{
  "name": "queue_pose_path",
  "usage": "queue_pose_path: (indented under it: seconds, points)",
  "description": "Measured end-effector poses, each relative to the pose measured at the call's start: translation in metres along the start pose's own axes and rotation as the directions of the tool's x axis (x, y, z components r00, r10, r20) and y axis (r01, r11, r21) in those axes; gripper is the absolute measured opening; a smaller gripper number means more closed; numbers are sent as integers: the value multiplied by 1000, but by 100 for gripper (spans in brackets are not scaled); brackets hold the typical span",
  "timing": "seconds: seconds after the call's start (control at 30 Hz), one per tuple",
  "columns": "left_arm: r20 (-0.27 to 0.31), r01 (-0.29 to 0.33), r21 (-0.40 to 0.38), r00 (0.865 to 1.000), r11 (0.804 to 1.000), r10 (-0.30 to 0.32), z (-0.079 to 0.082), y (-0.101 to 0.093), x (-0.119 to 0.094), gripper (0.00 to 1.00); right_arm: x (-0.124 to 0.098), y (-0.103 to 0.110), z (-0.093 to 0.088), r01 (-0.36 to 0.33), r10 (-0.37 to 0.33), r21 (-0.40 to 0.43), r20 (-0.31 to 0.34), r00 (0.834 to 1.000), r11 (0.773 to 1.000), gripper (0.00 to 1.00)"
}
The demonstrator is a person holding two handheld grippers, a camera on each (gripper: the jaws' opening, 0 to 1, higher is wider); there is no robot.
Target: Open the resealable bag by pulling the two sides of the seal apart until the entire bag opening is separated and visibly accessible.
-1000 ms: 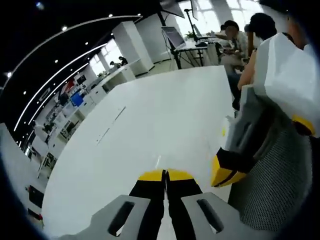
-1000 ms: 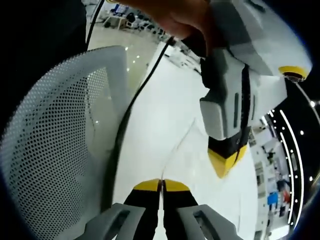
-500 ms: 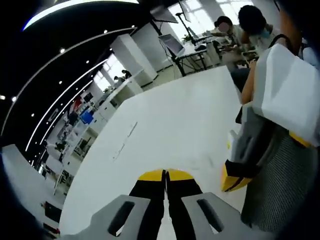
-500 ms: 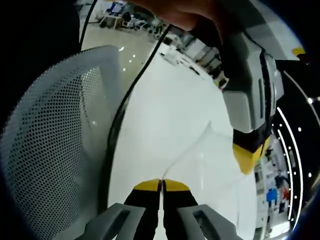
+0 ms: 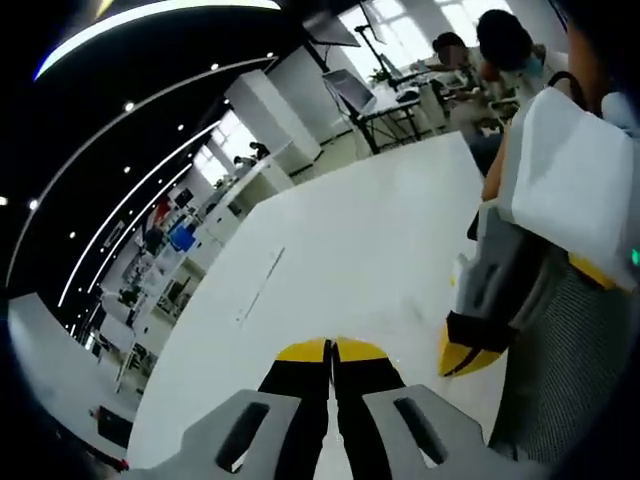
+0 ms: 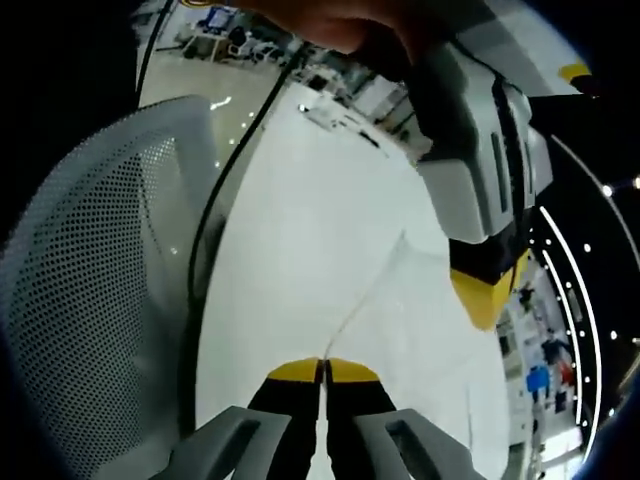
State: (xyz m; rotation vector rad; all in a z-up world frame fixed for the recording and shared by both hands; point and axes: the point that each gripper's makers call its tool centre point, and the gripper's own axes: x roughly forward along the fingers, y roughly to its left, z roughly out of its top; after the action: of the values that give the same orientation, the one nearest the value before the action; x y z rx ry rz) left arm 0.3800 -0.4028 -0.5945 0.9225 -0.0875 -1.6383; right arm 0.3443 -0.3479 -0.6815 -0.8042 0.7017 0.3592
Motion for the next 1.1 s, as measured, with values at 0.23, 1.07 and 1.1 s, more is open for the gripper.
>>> queue_pose_path:
  seconds: [0.23,1.07,1.1]
  points:
    - [-60,16,11,998,1000,-15,-23,-10,8,0,2,-1,2,13,-13,35,18,1000,999,0]
    - [-195,196,52,964,979,-183,-98,-77,18,0,-45,5,-43,71,-86,583,-1,996,809,18]
    - [-200,199,58,962,978,-184,-100,-78,18,0,-49,7,-47,68,-89,614,4,996,787,19]
